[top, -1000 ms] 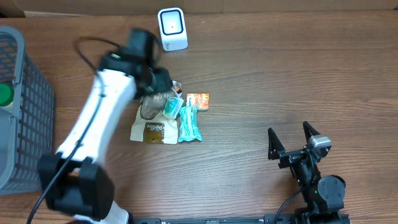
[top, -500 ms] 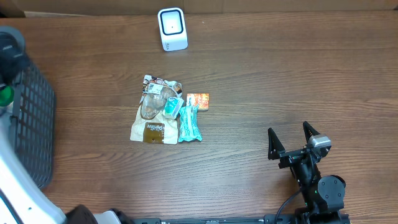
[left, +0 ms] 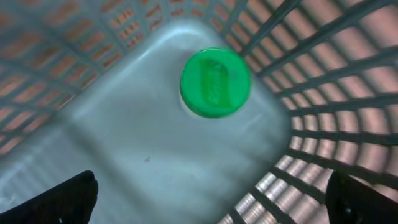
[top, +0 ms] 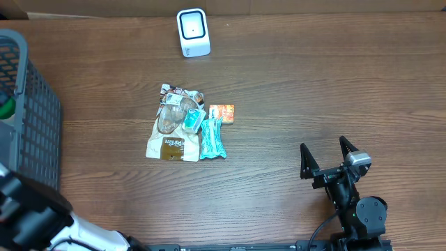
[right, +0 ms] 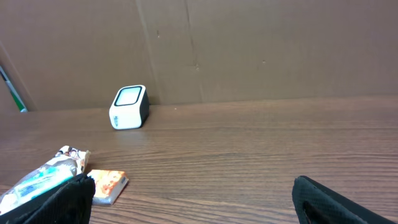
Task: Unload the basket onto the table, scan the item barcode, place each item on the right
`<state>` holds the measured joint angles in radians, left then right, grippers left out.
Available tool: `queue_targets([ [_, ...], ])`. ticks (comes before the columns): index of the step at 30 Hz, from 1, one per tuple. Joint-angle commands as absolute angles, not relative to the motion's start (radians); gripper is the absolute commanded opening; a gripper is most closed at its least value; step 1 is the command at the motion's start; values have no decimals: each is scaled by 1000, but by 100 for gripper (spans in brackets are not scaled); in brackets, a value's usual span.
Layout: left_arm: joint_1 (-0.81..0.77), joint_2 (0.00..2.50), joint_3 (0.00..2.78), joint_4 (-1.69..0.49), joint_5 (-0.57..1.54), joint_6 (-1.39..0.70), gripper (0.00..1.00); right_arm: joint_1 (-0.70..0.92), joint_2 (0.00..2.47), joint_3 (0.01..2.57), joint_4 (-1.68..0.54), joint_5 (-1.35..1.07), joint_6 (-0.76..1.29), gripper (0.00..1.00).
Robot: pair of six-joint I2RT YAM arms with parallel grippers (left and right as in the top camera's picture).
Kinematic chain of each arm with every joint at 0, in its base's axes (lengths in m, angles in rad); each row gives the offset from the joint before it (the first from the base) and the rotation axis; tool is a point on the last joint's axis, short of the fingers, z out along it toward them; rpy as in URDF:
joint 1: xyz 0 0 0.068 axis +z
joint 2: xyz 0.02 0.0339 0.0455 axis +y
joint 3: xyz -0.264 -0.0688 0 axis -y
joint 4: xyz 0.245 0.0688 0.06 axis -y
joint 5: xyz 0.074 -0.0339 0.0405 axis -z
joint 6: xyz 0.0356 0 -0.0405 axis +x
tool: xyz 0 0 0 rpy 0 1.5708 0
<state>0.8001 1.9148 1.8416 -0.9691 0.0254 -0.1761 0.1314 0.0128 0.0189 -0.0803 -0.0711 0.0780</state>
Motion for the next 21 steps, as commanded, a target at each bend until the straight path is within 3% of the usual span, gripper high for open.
queue_targets([
  [1,798,1991,1835,-918,23,-84,100,128,3,8,-77,-69,81,100],
  [19,776,2233,1835,-680,26,-28,100,128,3,8,-77,-69,81,100],
  [21,769,2236,1835,-673,26,-28,96,128,3,8,-77,-69,81,100],
])
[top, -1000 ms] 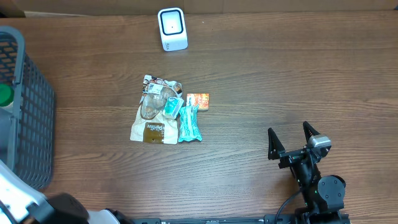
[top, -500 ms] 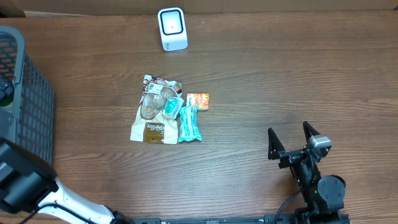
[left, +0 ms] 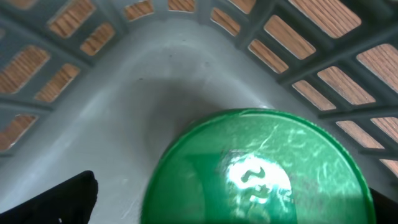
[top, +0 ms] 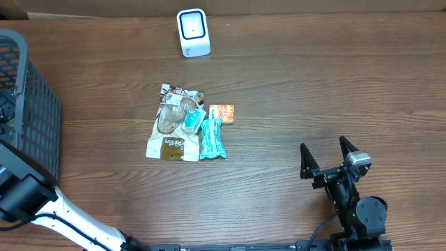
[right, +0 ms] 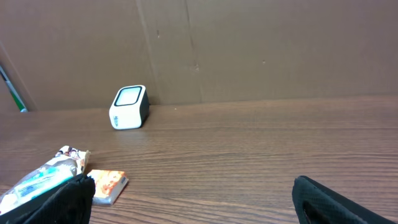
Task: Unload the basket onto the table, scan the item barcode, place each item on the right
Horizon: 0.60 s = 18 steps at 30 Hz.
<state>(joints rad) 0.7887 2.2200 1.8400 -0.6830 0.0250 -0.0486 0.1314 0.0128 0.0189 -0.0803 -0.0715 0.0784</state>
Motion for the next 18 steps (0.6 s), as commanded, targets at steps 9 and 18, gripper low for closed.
queue_targets([
  [9,741,2225,1837,-680,26,-29,52,128,3,8,-77,-69,81,100],
  [18,739,2128,1850,-721,26,-30,49,128,3,8,-77,-69,81,100],
])
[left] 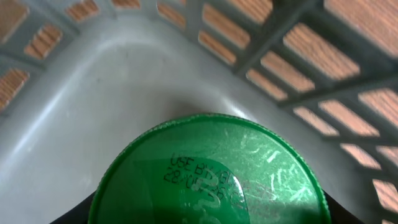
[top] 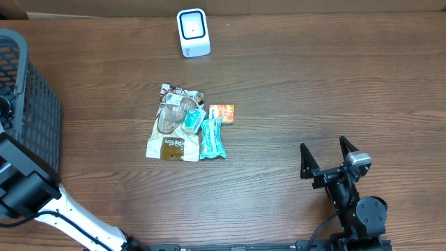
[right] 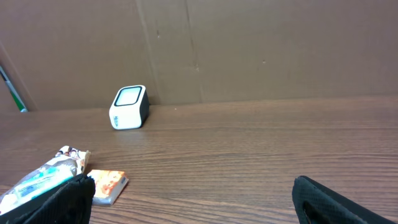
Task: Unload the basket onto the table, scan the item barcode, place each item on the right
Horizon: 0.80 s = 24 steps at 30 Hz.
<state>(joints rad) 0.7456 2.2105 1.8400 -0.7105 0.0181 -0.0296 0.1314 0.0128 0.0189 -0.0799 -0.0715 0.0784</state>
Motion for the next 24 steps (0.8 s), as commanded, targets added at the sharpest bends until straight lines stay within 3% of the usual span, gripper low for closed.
queue_targets([
  [1,739,2101,1850,-727,23,-30,50,128,3,8,-77,-69,81,100],
  [10,749,1796,1850,-834,44,-173,51,128,3,8,-77,-69,81,100],
  [16,740,1609,1850,-967,189,-187,52,128,3,8,-77,-69,81,100],
  [24,588,1496,1850,-1111,339,-182,54,128,3,8,-77,-69,81,100],
])
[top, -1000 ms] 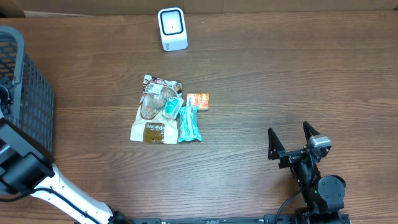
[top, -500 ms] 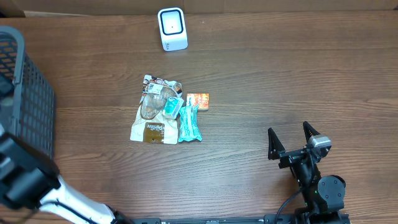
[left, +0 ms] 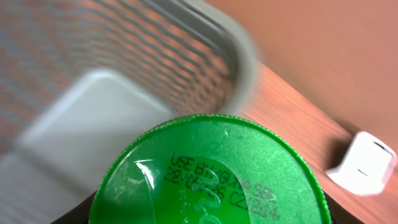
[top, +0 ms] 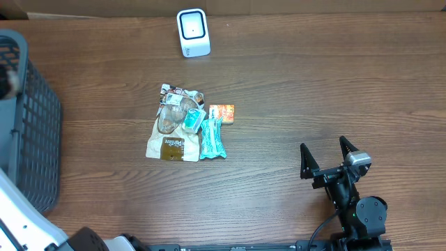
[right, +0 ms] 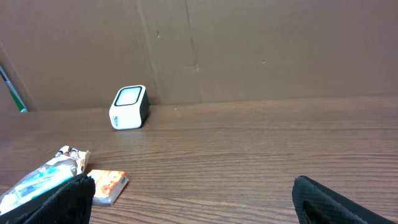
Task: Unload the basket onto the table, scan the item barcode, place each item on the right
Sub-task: 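Lift the green-capped bottle out and carry it toward the scanner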
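Observation:
A container with a green lid (left: 211, 174), a date code printed on it, fills the lower part of the left wrist view. My left gripper (left: 211, 214) is shut on it, and only dark finger edges show at the bottom corners. It hangs above the grey basket's rim (left: 239, 50). In the overhead view the left gripper (top: 7, 80) is a blur over the basket (top: 35, 139). The white scanner (top: 193, 31) stands at the table's far edge and also shows as the scanner (left: 367, 163) beyond the lid. My right gripper (top: 329, 157) rests open at the near right.
A pile lies mid-table: a snack bag (top: 172, 129), a teal packet (top: 212, 138) and a small orange box (top: 221, 111). A cardboard wall (right: 249, 43) backs the table behind the scanner (right: 129, 107).
The green-lidded container sat low inside the basket between my left fingers. Now it is up above the basket rim, with the table and the scanner in view. The right arm is unchanged.
My left gripper was open high over the green lid on the basket floor. Then it was close above the lid, then down around it. Now the container is held above the basket rim. The right gripper stayed open and still throughout.

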`<state>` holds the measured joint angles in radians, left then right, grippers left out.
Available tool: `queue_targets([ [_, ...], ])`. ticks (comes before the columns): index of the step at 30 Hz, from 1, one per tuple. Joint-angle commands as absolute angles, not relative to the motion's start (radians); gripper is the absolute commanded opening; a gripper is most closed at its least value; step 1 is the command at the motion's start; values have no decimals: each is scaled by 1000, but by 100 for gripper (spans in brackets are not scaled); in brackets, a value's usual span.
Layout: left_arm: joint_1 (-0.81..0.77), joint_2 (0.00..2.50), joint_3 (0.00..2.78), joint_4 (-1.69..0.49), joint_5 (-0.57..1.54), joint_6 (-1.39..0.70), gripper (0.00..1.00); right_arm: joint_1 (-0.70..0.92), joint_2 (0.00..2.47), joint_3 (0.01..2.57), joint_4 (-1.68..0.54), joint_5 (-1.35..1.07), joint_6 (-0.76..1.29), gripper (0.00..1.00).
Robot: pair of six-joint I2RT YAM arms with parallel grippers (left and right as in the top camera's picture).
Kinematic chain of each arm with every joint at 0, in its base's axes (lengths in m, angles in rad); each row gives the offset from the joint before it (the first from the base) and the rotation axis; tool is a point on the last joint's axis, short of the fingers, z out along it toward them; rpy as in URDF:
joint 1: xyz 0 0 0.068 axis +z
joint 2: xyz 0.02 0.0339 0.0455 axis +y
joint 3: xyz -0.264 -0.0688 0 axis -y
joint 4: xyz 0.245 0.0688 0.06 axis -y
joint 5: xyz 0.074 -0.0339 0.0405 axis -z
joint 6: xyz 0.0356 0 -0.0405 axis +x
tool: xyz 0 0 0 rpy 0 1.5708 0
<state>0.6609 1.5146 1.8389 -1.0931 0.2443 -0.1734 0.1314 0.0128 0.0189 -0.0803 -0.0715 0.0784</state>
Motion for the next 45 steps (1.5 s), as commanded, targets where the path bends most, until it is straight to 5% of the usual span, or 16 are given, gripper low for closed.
queue_targets([
  [1,555,1497,1850,-1128,338,-175,54,128,3,8,-77,-69,81,100],
  [18,37,1686,1641,-1235,-30,-176,54,128,3,8,-77,-69,81,100],
  [35,-8,1740,1100,-566,-115,-269,55,128,3,8,-77,-69,81,100],
  [45,-8,1739,1057,-525,68,-285,79,128,3,8,-77,-69,81,100],
])
